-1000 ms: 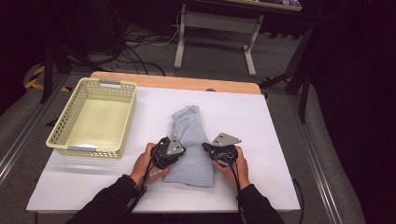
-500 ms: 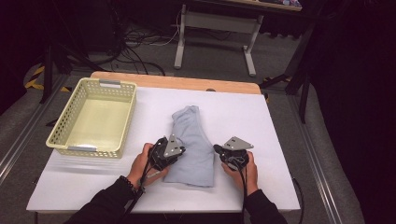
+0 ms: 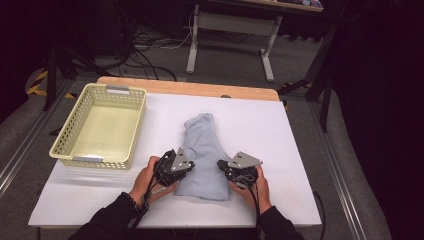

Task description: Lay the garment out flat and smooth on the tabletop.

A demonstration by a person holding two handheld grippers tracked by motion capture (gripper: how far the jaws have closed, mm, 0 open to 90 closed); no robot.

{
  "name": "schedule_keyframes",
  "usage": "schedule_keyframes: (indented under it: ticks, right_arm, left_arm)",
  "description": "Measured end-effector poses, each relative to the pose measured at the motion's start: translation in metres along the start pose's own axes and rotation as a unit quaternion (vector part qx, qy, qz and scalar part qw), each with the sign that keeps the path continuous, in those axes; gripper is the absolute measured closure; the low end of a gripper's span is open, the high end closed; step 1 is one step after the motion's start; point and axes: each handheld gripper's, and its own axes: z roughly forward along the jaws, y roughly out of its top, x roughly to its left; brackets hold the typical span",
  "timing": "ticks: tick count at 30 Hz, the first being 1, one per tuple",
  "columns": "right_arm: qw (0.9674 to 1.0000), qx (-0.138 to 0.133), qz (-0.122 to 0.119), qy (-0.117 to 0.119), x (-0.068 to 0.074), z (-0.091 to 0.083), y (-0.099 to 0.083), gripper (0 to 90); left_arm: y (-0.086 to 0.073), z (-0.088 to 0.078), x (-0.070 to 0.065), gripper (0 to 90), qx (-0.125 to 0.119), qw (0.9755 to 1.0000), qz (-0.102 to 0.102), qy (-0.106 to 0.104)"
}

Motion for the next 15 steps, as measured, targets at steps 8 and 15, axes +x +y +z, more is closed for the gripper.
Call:
schedule_keyframes:
  ticks: [8, 15]
  right_arm:
    - [0.9996, 0.022, 0.02, 0.001, -0.009, 0.003, -0.009, 85.1]
    - [0.9976, 0.057, 0.035, -0.019, -0.021, 0.003, -0.017, 88.5]
  left_arm:
    - [-0.005, 0.009, -0.004, 89.5, 0.017, 0.9998, -0.003, -0.003]
    - [-0.002, 0.0, -0.014, 89.4, 0.034, 0.9991, 0.023, -0.007]
